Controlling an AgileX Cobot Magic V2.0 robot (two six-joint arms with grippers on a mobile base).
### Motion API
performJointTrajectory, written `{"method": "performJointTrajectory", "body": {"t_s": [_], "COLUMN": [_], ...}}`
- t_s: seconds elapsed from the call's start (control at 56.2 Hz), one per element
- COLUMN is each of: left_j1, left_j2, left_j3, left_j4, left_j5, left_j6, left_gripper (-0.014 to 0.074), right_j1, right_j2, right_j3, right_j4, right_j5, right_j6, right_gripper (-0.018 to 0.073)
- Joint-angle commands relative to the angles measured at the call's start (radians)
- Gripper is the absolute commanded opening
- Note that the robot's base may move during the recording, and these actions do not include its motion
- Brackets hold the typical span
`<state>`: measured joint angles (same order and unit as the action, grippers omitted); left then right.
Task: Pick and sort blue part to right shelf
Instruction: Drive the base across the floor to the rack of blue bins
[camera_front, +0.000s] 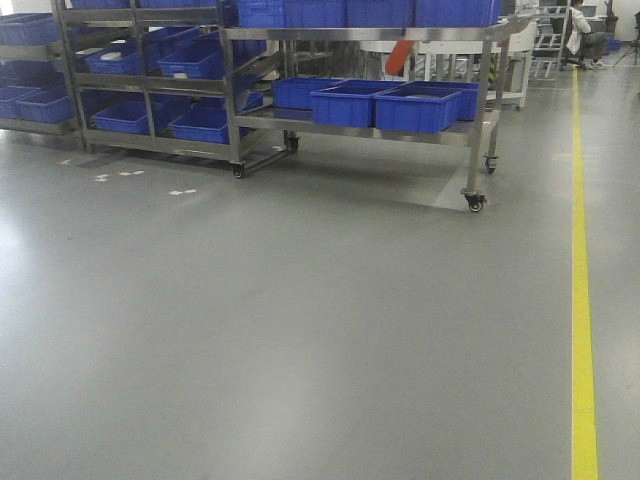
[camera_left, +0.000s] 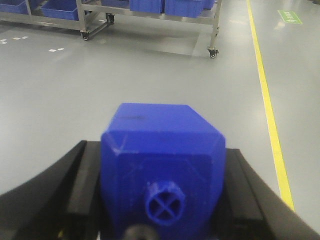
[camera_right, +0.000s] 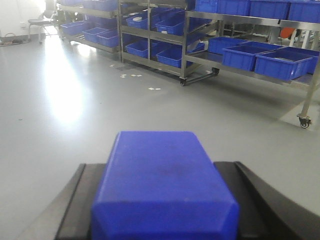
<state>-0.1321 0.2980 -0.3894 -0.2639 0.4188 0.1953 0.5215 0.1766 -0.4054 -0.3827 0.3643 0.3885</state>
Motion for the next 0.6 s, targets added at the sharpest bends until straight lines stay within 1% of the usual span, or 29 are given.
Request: {"method": "performJointTrajectory", "body": {"t_s": [0.0,0.587], "left_j1": [-0.004,-0.004], "left_j2": [0.008,0.008], "left_j3": [-0.031,-0.031], "left_j4": [-0.011,-0.011], "left_j5": [-0.088,-0.088], "left_j6": [0.001,0.001], "left_gripper": [0.0242,0.0242], "right_j1": [0.001,0.001], "right_j2": [0.012,0.012], "right_j3": [-0.03,-0.03], "right_j4": [-0.023,-0.023], "right_j5": [-0.093,-0.094], "right_j6": [-0.005,-0.005], "right_gripper": [0.0195,0.0195]}}
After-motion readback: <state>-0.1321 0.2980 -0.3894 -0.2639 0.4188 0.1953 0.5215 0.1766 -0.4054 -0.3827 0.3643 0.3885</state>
